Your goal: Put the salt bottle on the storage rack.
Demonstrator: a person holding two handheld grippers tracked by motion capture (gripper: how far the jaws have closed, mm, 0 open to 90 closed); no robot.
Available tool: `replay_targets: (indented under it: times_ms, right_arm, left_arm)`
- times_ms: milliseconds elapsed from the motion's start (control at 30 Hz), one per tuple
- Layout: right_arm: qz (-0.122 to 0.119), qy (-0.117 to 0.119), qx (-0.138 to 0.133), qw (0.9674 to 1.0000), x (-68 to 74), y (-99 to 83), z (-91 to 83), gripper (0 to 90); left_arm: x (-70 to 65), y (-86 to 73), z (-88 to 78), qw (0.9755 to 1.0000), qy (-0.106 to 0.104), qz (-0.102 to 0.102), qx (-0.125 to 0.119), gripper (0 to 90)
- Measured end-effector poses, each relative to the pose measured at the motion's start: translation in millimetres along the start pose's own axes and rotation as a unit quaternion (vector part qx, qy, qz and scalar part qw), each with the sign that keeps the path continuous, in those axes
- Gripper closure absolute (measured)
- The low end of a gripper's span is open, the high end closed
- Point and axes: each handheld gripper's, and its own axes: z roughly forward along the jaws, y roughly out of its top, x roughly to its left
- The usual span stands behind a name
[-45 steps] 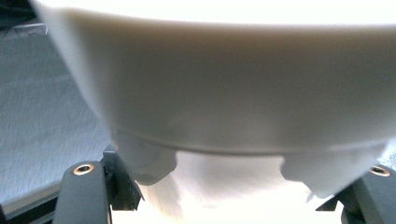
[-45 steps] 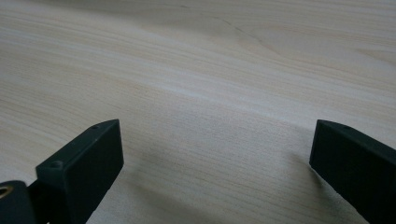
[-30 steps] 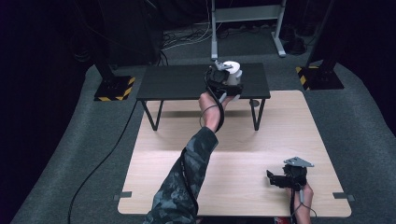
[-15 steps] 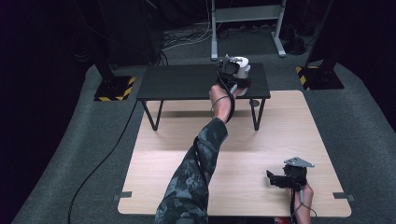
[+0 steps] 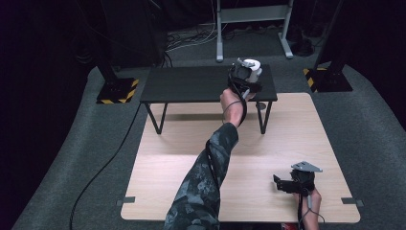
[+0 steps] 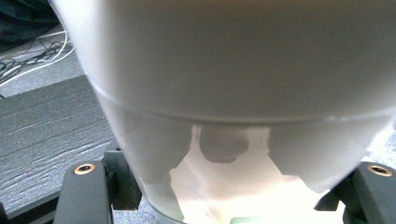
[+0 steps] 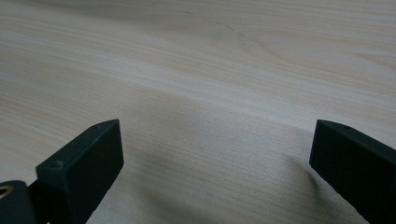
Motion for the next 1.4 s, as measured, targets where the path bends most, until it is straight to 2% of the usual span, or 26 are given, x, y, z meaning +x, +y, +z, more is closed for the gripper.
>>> replay_targets:
  times_ms: [300,333,367,433,467,500,533,567,633,667,700,767,833,867,900,967,1000,1033,1067,1100,1133,1167,1200,1267,1333,1400]
  right_arm:
    - [-0.004,-0.001,0.002,1.0,0.6,0.5,0.3,1.7]
    - [-0.003,0.0,0.002,1.0,0.3,0.8,0.3,1.7]
    - [-0.002,0.0,0.001,1.0,0.0,0.5,0.4,1.7]
    - [-0.001,0.001,0.001,1.0,-0.1,0.4,0.3,1.7]
    - [-0.001,0.001,0.002,1.0,-0.1,0.5,0.3,1.7]
    - [-0.001,0.001,0.002,1.0,-0.1,0.5,0.3,1.7]
    - [-0.002,0.0,0.002,1.0,0.3,0.6,0.2,1.7]
    - [-0.001,0.0,0.001,1.0,0.3,0.2,0.2,1.7]
    - [0.0,-0.001,0.0,1.0,0.4,0.0,0.1,1.7]
    - [0.0,-0.001,0.0,1.0,0.4,0.0,0.1,1.7]
    - [0.0,-0.002,0.0,1.0,1.1,-0.1,0.0,1.6]
    - [0.0,-0.001,0.002,1.0,0.8,0.6,0.0,1.6]
    - [0.0,-0.003,0.0,1.0,1.4,0.0,-0.1,1.6]
    - [0.0,-0.003,0.0,1.0,1.4,0.0,-0.1,1.6]
    - [0.001,-0.004,0.001,1.0,1.6,0.2,0.0,1.5]
    - [0.001,-0.004,0.001,1.0,1.5,0.4,0.3,1.4]
    - [0.002,-0.005,-0.001,1.0,1.8,-0.2,-0.1,1.4]
    - [0.002,-0.005,-0.001,1.0,2.0,-0.4,-0.3,1.5]
    - [0.002,-0.005,-0.001,1.0,2.0,-0.4,-0.3,1.5]
    - [0.001,-0.006,0.001,1.0,2.4,0.4,0.1,1.5]
    - [-0.001,-0.008,0.003,1.0,3.2,1.2,0.5,1.5]
    - [-0.001,-0.008,0.003,1.0,3.2,1.2,0.5,1.5]
    - [-0.002,-0.009,0.006,0.9999,4.0,2.1,1.0,1.4]
    - [-0.002,-0.01,0.007,0.9999,4.4,2.4,1.3,1.4]
    - [-0.001,-0.011,0.008,0.9999,4.6,3.1,1.6,1.5]
    - [-0.001,-0.011,0.009,0.9999,4.7,3.2,1.6,1.4]
  left_arm:
    - [4.2,-0.1,-3.1,0.9999,-0.007,0.011,0.0,28.6]
    - [4.2,-3.8,-9.2,0.9998,-0.002,0.017,-0.011,18.9]
    - [4.9,-4.6,-11.3,0.9998,-0.003,0.018,-0.013,14.4]
    - [7.9,-6.9,-21.1,0.9996,-0.007,0.021,-0.017,7.0]
    - [5.8,-10.8,-31.8,0.9992,0.001,0.034,-0.021,4.2]
    - [5.8,-10.8,-31.8,0.9992,0.001,0.034,-0.021,0.1]
    - [6.1,-13.4,-38.6,0.9988,0.002,0.045,-0.02,0.1]
    - [7.9,-20.0,-50.0,0.9976,0.003,0.065,-0.022,0.0]
    - [10.2,-28.9,-63.0,0.9959,0.006,0.089,-0.017,0.0]
    - [13.2,-40.6,-75.6,0.9941,0.012,0.107,-0.011,0.0]
    - [13.2,-40.6,-75.6,0.9941,0.012,0.107,-0.011,0.0]
    - [20.4,-58.5,-89.6,0.9933,0.015,0.115,-0.003,0.0]
    - [30.7,-98.7,-109.1,0.9931,0.029,0.113,0.004,0.0]
    - [30.7,-98.7,-109.1,0.9931,0.029,0.113,0.004,0.0]
    - [33.3,-119.7,-115.2,0.9929,0.04,0.111,0.01,0.0]
    - [37.5,-148.3,-121.0,0.9917,0.056,0.112,0.031,0.0]
    - [40.9,-173.8,-124.3,0.9901,0.073,0.108,0.053,0.0]
    - [52.3,-201.6,-126.3,0.9906,0.077,0.077,0.083,0.0]
    - [52.3,-201.6,-126.3,0.9906,0.077,0.077,0.083,0.0]
    - [57.5,-213.5,-127.2,0.9907,0.078,0.058,0.095,0.0]
    - [71.6,-241.3,-129.0,0.9889,0.079,0.017,0.125,0.0]
    - [71.6,-241.3,-129.0,0.9889,0.079,0.017,0.125,0.0]
    - [77.8,-258.7,-129.5,0.9861,0.084,-0.005,0.143,0.0]
    - [84.6,-277.6,-130.1,0.9827,0.089,-0.023,0.161,0.0]
    - [87.6,-282.6,-130.2,0.9818,0.089,-0.028,0.165,0.0]
    - [91.8,-289.3,-129.8,0.982,0.086,-0.042,0.163,0.2]
